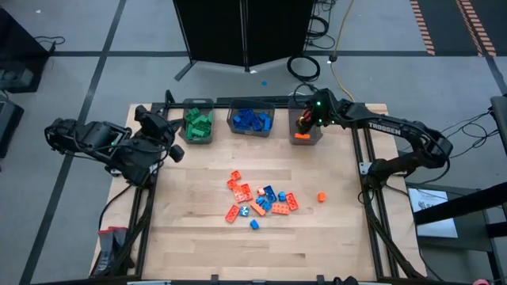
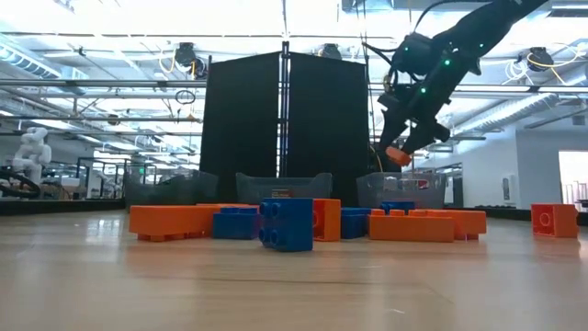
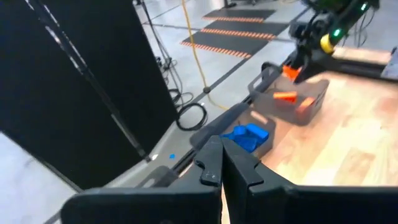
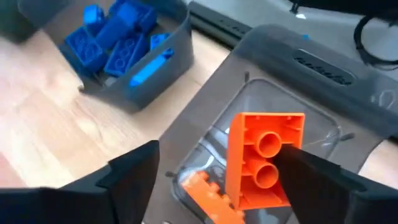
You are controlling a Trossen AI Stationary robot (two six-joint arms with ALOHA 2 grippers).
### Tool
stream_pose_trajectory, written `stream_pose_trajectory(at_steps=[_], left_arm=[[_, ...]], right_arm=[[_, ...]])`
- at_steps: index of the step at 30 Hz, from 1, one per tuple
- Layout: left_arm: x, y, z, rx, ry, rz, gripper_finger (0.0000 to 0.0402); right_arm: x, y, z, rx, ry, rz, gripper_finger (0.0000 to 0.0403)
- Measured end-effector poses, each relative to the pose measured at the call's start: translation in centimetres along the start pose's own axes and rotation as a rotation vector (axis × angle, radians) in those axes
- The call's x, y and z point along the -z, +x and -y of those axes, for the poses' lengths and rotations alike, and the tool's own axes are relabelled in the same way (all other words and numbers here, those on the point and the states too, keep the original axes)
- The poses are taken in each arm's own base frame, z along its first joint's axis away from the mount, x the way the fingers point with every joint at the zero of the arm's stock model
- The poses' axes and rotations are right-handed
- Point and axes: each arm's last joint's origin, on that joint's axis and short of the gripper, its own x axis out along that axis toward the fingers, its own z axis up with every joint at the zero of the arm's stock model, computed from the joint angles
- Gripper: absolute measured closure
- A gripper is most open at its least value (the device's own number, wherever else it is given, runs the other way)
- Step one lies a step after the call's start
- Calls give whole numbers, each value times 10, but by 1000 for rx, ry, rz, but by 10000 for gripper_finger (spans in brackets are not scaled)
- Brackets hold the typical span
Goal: Sort blocks
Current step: Put the orange game piece into the right black bin
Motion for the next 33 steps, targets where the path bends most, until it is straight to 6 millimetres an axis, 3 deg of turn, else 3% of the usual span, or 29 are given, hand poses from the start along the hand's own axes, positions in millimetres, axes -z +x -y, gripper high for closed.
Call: stream_pose_trajectory(at_steps=[4,10,13,17,20,23,25,29,33], left_arm=[[-3,0,2,9,14,16,402],[-2,0,2,10,16,12,402],[-4,0,3,14,-5,22,401],[-19,6,8,8,-111,109,401],[-33,19,22,133,-121,228,402],[-39,41,36,388,-31,428,402],[-37,62,37,415,-4,488,402],[-26,119,20,374,-66,480,402],[-17,179,5,598,-205,509,402]], right_arm=[[-3,-3,-1,-16,35,-8,81],[-17,-17,-5,-80,-25,-101,93],[-30,-27,-9,-67,-25,-37,99],[-48,-39,-17,-177,-51,13,101],[-64,-54,-24,-253,-103,80,101],[-70,-62,-25,-260,-161,107,101],[-71,-66,-25,-256,-186,104,101],[-69,-71,-23,-247,-220,97,101],[-66,-71,-22,-234,-260,67,101]])
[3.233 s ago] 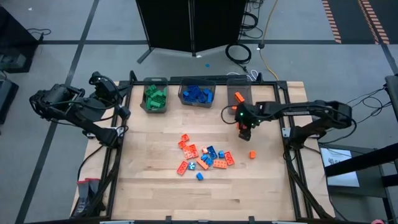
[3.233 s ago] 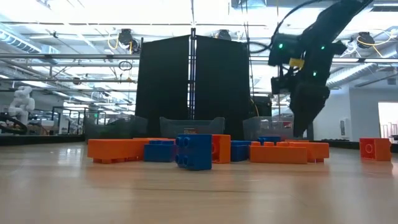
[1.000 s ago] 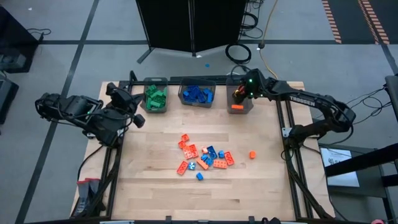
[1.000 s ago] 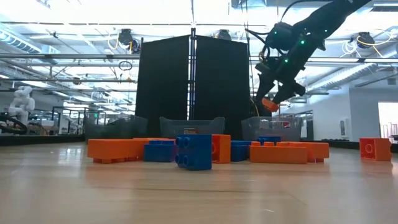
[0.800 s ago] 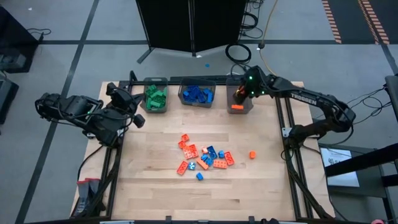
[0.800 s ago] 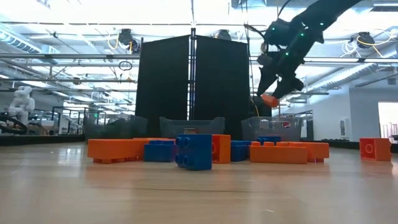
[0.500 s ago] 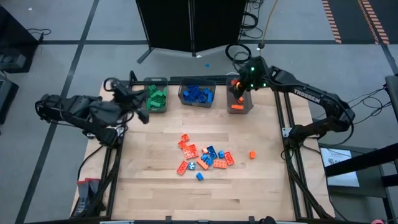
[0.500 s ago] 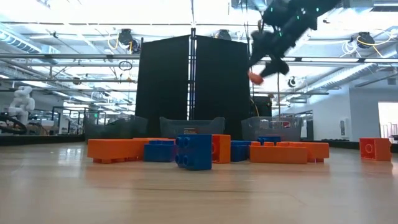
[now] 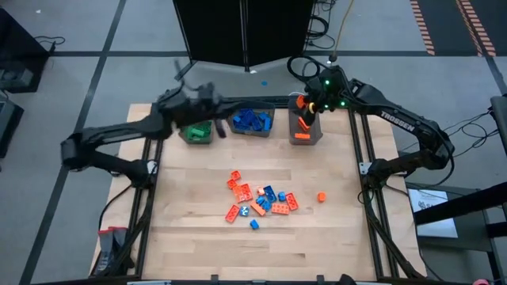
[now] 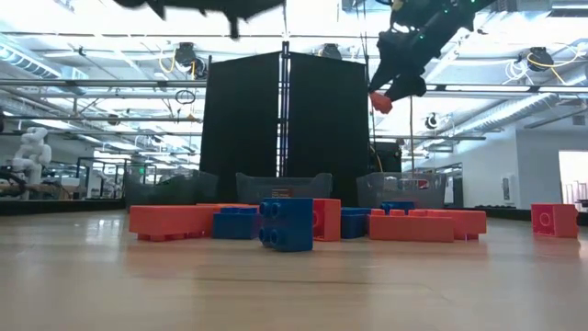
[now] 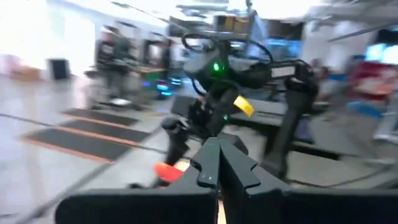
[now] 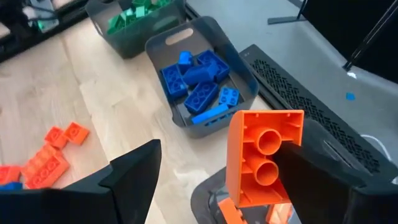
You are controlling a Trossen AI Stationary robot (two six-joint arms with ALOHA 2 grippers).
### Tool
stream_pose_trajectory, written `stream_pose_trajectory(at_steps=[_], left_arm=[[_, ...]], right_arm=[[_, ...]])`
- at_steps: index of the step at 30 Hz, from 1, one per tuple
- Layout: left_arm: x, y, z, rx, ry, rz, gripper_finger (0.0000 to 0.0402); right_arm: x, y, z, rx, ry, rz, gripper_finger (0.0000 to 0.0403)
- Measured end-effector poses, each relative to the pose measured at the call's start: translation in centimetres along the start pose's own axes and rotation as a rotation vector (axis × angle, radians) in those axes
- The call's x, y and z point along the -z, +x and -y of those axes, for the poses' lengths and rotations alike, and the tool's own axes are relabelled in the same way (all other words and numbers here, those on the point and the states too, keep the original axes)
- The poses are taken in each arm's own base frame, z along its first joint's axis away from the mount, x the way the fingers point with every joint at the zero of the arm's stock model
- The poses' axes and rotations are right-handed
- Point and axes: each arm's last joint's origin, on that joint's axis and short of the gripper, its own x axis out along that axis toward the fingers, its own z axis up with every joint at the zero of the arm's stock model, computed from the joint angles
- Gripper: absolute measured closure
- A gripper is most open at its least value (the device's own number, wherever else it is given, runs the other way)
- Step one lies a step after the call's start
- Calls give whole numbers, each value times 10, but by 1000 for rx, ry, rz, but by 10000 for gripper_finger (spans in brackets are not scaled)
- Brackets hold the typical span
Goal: Sort blocks
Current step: Put the orange game piece into the right black bin
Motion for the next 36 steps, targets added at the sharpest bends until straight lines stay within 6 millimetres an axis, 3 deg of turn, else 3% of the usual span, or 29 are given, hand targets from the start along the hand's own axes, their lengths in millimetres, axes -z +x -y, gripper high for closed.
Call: stream_pose_trajectory(at_steps=[4,9,13,17,22,29,36], left_arm=[[25,31,-35,126,-71,13,402],[55,69,-64,232,-82,-13,402],[73,100,-77,364,-91,-60,402],[79,122,-84,418,-88,-63,402],[75,140,-89,422,-72,-51,402],[96,157,-101,293,-32,-196,402],[107,162,-103,212,60,-236,402]], right_arm=[[0,0,1,24,-49,-3,101],[0,0,3,86,-116,-5,101],[0,1,3,88,-174,-8,101],[1,8,5,86,-174,-30,101],[3,24,8,83,-186,-74,101],[6,45,12,78,-194,-123,101],[4,47,13,78,-218,-106,101]])
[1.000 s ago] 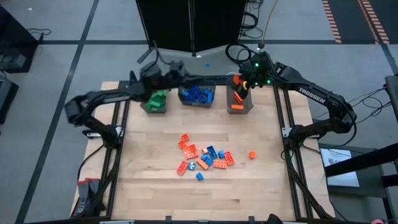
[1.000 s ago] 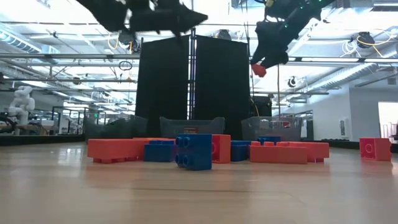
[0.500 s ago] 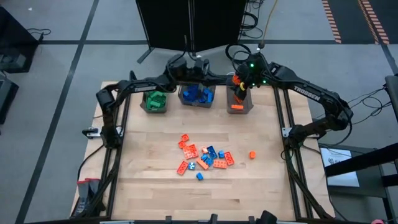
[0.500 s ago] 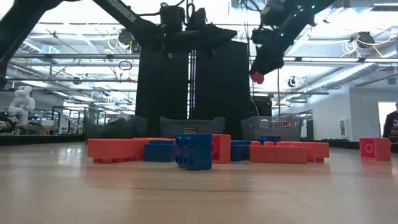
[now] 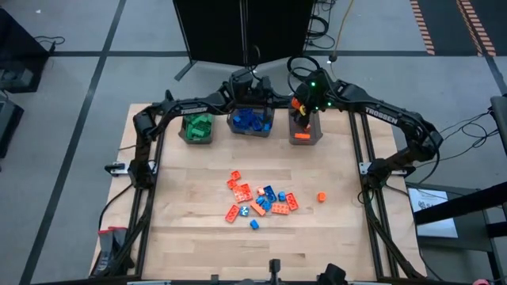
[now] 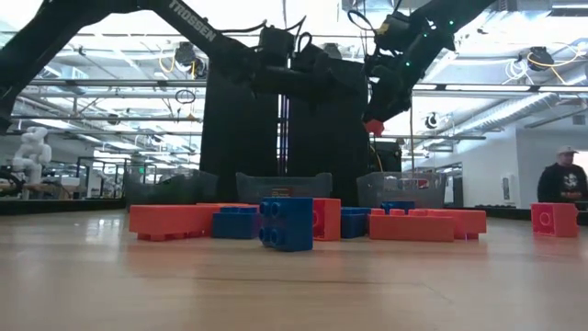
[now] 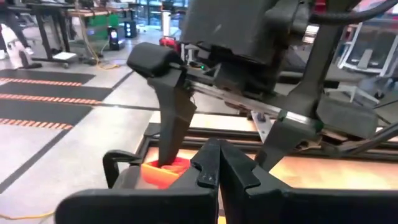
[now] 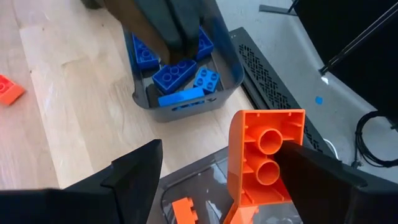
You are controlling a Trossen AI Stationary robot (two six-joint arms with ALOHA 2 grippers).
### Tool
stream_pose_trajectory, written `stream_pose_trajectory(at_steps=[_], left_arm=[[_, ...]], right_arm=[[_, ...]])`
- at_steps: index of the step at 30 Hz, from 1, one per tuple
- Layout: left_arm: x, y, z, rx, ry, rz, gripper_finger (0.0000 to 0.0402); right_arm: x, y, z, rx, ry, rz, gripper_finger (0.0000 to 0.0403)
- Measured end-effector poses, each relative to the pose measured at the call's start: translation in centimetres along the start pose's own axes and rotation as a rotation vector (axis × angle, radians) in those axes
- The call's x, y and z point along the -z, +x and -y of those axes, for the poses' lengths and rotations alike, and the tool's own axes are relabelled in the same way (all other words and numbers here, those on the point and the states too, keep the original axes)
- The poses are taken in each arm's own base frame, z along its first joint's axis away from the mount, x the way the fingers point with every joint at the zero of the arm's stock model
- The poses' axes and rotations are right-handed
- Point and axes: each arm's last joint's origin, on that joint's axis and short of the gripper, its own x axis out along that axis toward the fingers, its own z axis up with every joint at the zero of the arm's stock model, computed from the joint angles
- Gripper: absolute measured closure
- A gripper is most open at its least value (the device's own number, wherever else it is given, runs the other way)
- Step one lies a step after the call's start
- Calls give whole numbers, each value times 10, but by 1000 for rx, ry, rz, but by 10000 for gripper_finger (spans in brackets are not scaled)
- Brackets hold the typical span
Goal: Sort blocks
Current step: Put the orange game piece into the right black bin
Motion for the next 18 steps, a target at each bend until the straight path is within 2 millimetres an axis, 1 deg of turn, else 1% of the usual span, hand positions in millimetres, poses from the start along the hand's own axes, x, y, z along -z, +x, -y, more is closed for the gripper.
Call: stream_pose_trajectory(at_steps=[6,10,18], left_arm=[[7,5,2,6,2,-11,402],[6,7,5,-3,53,-8,402],[6,8,5,-46,91,-14,402]], right_arm=[[0,0,0,-5,-12,4,101],[0,0,0,-5,-18,5,101],[-2,0,0,-5,-25,20,101]])
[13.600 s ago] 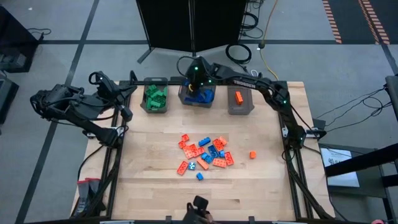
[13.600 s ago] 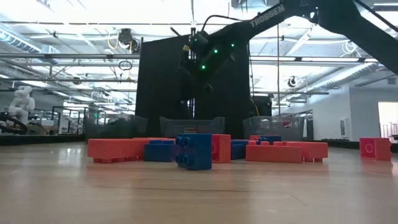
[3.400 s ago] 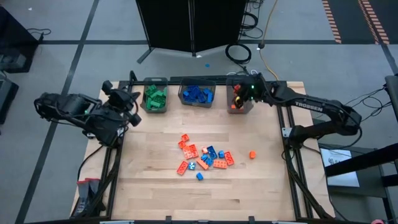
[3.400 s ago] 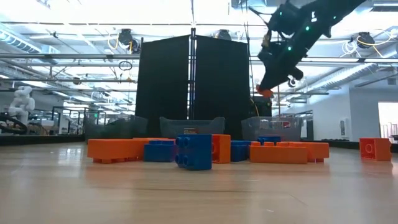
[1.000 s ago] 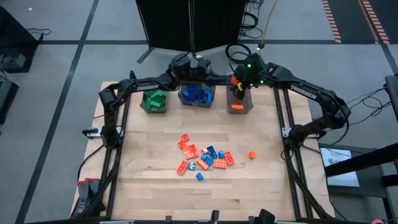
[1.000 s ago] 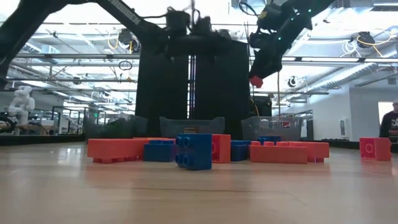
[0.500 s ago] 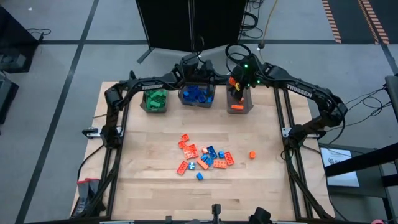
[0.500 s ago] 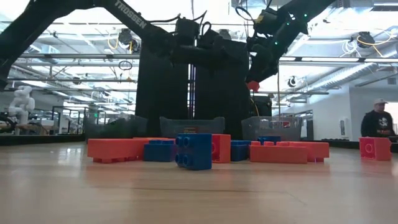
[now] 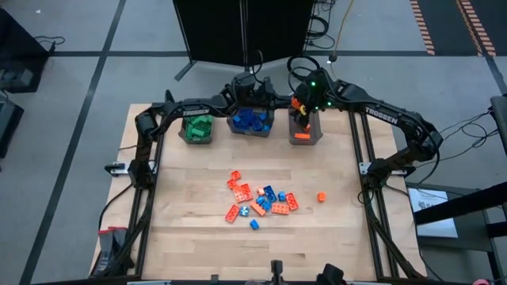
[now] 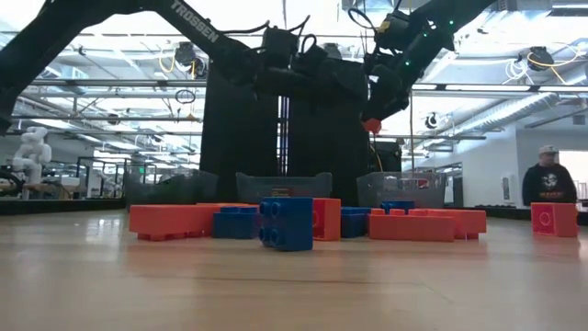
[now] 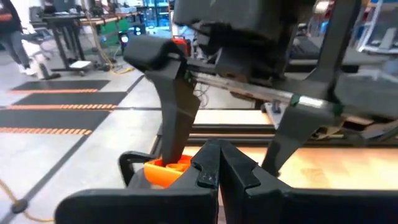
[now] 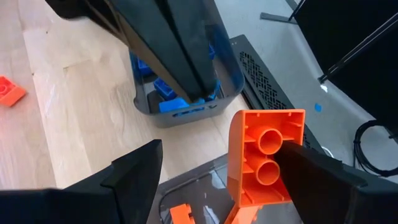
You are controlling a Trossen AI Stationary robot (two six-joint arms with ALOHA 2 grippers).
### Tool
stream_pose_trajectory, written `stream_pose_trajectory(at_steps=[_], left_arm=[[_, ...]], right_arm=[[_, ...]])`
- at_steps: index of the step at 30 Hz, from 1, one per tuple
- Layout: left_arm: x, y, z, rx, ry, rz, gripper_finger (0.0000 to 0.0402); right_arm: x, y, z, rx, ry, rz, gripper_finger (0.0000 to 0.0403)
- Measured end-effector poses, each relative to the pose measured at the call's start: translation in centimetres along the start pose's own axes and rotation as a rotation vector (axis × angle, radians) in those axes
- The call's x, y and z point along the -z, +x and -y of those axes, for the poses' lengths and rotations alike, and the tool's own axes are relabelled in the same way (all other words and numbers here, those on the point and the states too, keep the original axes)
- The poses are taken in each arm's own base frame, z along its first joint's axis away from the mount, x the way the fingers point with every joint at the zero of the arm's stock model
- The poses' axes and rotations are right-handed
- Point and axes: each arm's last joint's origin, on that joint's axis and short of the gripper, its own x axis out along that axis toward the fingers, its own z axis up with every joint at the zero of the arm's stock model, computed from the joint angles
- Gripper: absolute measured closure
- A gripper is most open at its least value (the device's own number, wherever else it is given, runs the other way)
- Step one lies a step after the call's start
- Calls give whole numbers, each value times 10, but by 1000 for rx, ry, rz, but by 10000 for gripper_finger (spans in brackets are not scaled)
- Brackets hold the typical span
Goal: Sort blocks
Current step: Put the orange game piece into the right black bin
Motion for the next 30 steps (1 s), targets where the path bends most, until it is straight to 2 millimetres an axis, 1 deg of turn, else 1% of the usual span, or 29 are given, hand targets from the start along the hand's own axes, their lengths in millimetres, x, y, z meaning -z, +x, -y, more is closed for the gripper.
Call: stream_pose_trajectory(at_steps=[3,7,13,19,23,27,30], left_arm=[[3,3,-1,-19,19,-2,402],[9,13,-5,-21,-14,-14,402],[5,24,-8,-14,-16,-17,402],[17,34,-9,-4,-54,-98,402],[26,37,-9,-1,-68,-128,402],[25,37,-9,-7,-67,-124,402],[25,37,-8,-8,-69,-129,402]], right_arm=[[0,0,0,0,-1,4,101],[-1,0,0,0,-5,7,101],[-1,0,0,0,-5,6,101],[-1,0,0,3,-25,5,101],[0,0,0,11,-26,3,101],[0,0,0,11,-21,0,101],[4,-1,0,37,-8,-52,101]])
